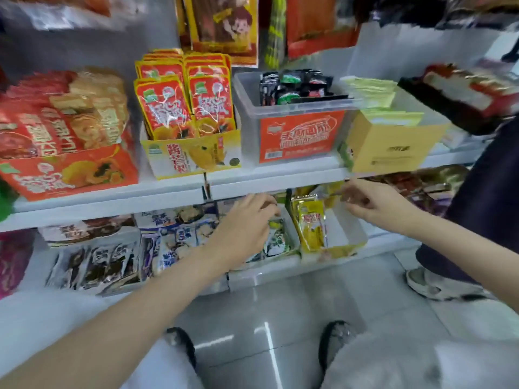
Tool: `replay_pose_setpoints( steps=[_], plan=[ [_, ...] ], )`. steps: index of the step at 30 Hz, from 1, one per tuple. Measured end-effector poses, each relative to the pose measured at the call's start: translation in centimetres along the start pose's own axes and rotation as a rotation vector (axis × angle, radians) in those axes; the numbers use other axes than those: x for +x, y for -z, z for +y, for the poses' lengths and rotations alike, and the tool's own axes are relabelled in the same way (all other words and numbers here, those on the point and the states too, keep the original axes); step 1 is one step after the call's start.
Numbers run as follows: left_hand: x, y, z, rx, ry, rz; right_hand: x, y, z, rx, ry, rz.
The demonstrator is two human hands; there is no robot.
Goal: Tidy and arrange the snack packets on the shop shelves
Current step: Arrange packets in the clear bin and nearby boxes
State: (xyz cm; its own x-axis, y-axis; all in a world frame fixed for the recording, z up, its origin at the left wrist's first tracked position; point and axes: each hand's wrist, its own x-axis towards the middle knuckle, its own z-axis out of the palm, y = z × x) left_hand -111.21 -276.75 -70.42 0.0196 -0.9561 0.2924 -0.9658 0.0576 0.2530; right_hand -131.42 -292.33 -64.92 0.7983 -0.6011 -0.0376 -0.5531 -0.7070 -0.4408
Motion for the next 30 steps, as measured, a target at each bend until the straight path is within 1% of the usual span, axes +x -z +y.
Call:
replay_pose_setpoints(
  steps=[2, 5, 7, 10, 14, 17, 19, 21, 24, 27, 29, 30],
  plan=[
    [1.1, -2.0, 0.5, -0.029, 0.037, -0.035, -0.4, -2.3, 3.7, 0.070, -0.135, -0.023],
    [2.8, -5.8, 0.8, -0.096, 0.097, -0.125, 0.0, -5.7, 8.1, 0.208, -0.264, 0.041],
    [4.1, -8.6, 1.1, -0.125, 0.137, -0.193, 1.1, -7.8, 9.6, 0.244, -0.272, 0.078],
    [6.7, -12.0, 1.4, -0.144, 0.219, -0.261, 3.5, -9.9, 11.2, 0.297, -0.235, 0.075],
    [8.7, -14.7, 1.0, -0.025, 0.209, -0.328, 7.0, -11.6, 13.0, 0.172, -0.162, 0.081],
    [9.5, -15.4, 0.5, 0.088, 0.166, -0.411, 8.9, -12.5, 14.5, -0.074, -0.155, 0.067],
    [9.7, -15.7, 0.1, 0.073, 0.167, -0.430, 9.5, -12.7, 14.5, -0.178, -0.140, 0.094],
    [9.5, -15.7, -0.3, 0.002, 0.186, -0.447, 9.8, -12.4, 14.4, -0.250, -0.147, 0.179],
    [8.8, -15.3, -0.5, -0.008, 0.177, -0.498, 10.2, -12.0, 13.9, -0.297, -0.174, 0.251],
    [8.2, -15.0, 0.0, 0.010, 0.175, -0.540, 9.7, -12.3, 14.1, -0.317, -0.172, 0.228],
    [8.1, -14.8, 0.2, 0.020, 0.176, -0.551, 9.1, -12.2, 14.5, -0.292, -0.217, 0.255],
    [8.1, -14.8, 0.3, 0.021, 0.176, -0.558, 8.8, -12.1, 14.8, -0.242, -0.245, 0.295]
  ],
)
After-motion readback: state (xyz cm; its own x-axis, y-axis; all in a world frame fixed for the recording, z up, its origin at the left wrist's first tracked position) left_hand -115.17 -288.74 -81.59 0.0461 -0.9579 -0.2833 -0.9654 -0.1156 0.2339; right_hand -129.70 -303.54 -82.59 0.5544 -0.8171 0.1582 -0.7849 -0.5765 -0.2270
